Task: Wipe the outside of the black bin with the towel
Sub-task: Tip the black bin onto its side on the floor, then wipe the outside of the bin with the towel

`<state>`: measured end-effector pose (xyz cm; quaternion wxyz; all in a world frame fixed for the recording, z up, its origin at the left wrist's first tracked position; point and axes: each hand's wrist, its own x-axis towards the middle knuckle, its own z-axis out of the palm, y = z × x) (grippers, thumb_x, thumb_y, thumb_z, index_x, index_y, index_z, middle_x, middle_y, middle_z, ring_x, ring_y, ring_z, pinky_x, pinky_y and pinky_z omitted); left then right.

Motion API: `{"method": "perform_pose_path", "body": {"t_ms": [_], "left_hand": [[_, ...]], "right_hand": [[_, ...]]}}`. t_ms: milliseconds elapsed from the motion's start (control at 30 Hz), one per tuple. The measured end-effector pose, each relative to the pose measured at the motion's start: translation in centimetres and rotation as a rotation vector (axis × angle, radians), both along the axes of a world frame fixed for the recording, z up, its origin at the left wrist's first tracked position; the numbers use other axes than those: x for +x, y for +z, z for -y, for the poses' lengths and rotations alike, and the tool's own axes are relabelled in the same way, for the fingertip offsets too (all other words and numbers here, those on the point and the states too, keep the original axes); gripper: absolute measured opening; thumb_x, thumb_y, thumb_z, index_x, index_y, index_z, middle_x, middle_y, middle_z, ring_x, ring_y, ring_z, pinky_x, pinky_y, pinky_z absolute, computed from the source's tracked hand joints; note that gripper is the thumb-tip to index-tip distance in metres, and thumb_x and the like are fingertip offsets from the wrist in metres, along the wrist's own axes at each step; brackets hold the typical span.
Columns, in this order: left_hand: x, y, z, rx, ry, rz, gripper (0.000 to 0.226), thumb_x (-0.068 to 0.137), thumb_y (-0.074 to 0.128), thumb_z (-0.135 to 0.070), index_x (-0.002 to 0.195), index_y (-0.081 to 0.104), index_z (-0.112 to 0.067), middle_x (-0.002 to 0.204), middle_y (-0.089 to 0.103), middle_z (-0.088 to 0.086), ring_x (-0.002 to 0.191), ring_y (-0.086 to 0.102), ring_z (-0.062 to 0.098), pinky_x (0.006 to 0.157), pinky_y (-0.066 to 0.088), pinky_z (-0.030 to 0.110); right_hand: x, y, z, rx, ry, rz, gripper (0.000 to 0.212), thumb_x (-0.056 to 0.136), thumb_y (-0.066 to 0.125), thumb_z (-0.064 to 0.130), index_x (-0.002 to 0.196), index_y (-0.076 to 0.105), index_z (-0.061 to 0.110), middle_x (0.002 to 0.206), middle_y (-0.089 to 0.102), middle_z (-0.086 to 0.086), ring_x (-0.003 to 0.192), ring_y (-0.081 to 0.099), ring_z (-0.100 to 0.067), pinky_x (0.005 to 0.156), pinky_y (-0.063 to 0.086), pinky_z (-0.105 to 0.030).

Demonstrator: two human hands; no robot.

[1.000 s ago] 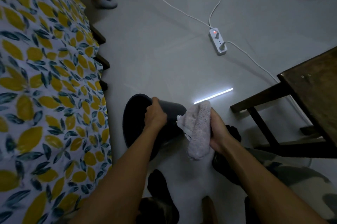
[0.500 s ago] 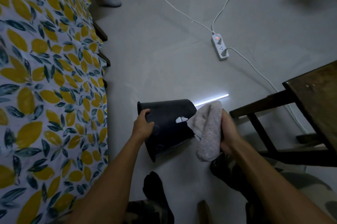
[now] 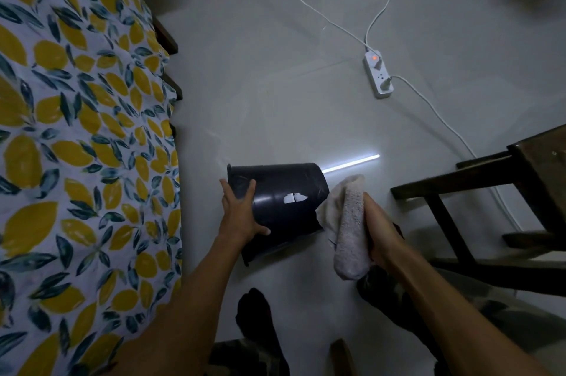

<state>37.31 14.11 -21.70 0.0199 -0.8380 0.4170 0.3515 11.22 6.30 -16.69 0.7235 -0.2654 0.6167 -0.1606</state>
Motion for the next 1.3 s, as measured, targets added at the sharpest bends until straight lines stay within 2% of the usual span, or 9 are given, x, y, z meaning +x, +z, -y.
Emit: {"method": "perform_pose_path", "body": {"t_ms": [167, 433, 500, 600, 700, 833, 1033, 1167, 1300], "left_hand": [[0.3, -0.6, 0.7, -0.012, -0.476, 0.484, 0.144, 0.050, 0.078, -0.081, 0.160, 0.010, -0.016, 0.160, -0.028, 0.025, 0.149, -0.024, 0.042, 0.119, 0.002, 0.063], [1.0, -2.3, 1.7, 0.058, -0.664, 0.374, 0.158, 0.052, 0.074, -0.084, 0.157, -0.013, -0.005, 0.165, -0.018, 0.020, 0.152, -0.016, 0.035, 0.124, -0.006, 0.050], [0.7, -2.2, 1.7, 0.060, -0.659, 0.381, 0.161, 0.049, 0.075, -0.085, 0.157, -0.014, -0.005, 0.164, -0.019, 0.021, 0.152, -0.018, 0.036, 0.123, -0.008, 0.048], [0.8, -2.1, 2.0, 0.069, -0.647, 0.389, 0.161, 0.049, 0.076, -0.084, 0.157, -0.016, -0.008, 0.163, -0.022, 0.024, 0.151, -0.020, 0.039, 0.121, -0.011, 0.048], [0.9, -2.1, 2.5, 0.091, -0.651, 0.377, 0.160, 0.050, 0.076, -0.083, 0.157, -0.017, -0.010, 0.162, -0.022, 0.025, 0.151, -0.018, 0.040, 0.121, -0.010, 0.049], [1.4, -2.5, 2.9, 0.068, -0.650, 0.356, 0.161, 0.048, 0.075, -0.086, 0.157, -0.015, -0.008, 0.164, -0.015, 0.024, 0.153, -0.013, 0.038, 0.124, -0.004, 0.051], [1.3, -3.3, 2.4, 0.018, -0.624, 0.348, 0.157, 0.051, 0.071, -0.088, 0.158, -0.013, -0.008, 0.166, -0.011, 0.022, 0.154, -0.010, 0.035, 0.121, -0.012, 0.048], [1.7, -3.2, 2.3, 0.011, -0.622, 0.336, 0.158, 0.052, 0.073, -0.085, 0.157, -0.016, -0.009, 0.166, -0.015, 0.018, 0.153, -0.014, 0.032, 0.121, -0.013, 0.045], [1.9, -2.9, 2.6, 0.020, -0.610, 0.318, 0.158, 0.051, 0.075, -0.083, 0.158, -0.016, -0.010, 0.165, -0.017, 0.018, 0.153, -0.015, 0.032, 0.123, -0.010, 0.046]], "right_hand": [[0.3, -3.0, 0.4, -0.045, 0.098, -0.053, 0.067, 0.087, 0.049, 0.072, 0.135, 0.063, 0.029, 0.135, 0.068, -0.001, 0.127, 0.062, -0.027, 0.113, 0.044, -0.057], [1.8, -3.7, 0.5, -0.152, 0.195, -0.071, 0.058, 0.093, 0.045, 0.066, 0.138, 0.055, 0.030, 0.145, 0.058, 0.000, 0.136, 0.054, -0.023, 0.117, 0.039, -0.048], [3.1, -2.5, 0.3, -0.275, 0.291, -0.096, 0.021, 0.105, 0.040, 0.042, 0.124, 0.050, 0.039, 0.133, 0.058, 0.002, 0.121, 0.055, -0.017, 0.103, 0.046, -0.030], [5.3, -2.5, -0.5, -0.487, 0.499, -0.204, 0.016, 0.108, 0.040, 0.034, 0.119, 0.045, 0.044, 0.116, 0.062, 0.006, 0.097, 0.063, -0.004, 0.073, 0.044, -0.012], [6.8, -4.9, -2.1, -0.685, 0.744, -0.339, 0.047, 0.102, 0.037, 0.044, 0.147, 0.035, 0.029, 0.144, 0.051, -0.004, 0.126, 0.055, -0.017, 0.100, 0.050, -0.033], [8.4, -9.5, -3.6, -0.946, 1.130, -0.703, 0.078, 0.100, 0.027, 0.059, 0.163, 0.018, 0.014, 0.168, 0.024, -0.020, 0.151, 0.031, -0.039, 0.121, 0.030, -0.054], [11.2, -12.5, -2.4, -1.088, 1.160, -0.650, 0.076, 0.104, 0.004, 0.059, 0.165, 0.005, 0.014, 0.171, -0.002, -0.021, 0.159, 0.002, -0.036, 0.128, 0.013, -0.055], [11.5, -14.2, -0.2, -1.103, 1.047, -0.682, 0.075, 0.106, 0.022, 0.055, 0.165, 0.005, 0.012, 0.173, 0.000, -0.015, 0.160, 0.001, -0.028, 0.130, 0.003, -0.047], [9.0, -15.6, 0.4, -1.068, 0.961, -0.815, 0.080, 0.106, 0.036, 0.050, 0.164, 0.003, 0.007, 0.171, 0.010, -0.022, 0.159, 0.009, -0.035, 0.128, 0.017, -0.053]]}}
